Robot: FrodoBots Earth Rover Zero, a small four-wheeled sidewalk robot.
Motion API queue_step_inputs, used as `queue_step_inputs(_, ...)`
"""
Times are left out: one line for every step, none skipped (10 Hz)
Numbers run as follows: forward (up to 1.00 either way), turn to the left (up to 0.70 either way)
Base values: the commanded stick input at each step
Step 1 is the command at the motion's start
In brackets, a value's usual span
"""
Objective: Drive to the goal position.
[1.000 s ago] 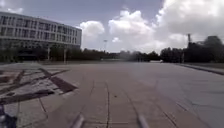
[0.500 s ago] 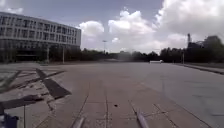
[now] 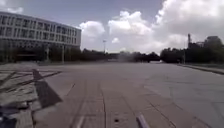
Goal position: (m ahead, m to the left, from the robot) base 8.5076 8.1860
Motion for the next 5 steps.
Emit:
queue_step_inputs(0.7,0.0)
queue_step_inputs(0.7,0.0)
queue_step_inputs(0.7,0.0)
queue_step_inputs(0.7,0.0)
queue_step_inputs(0.7,0.0)
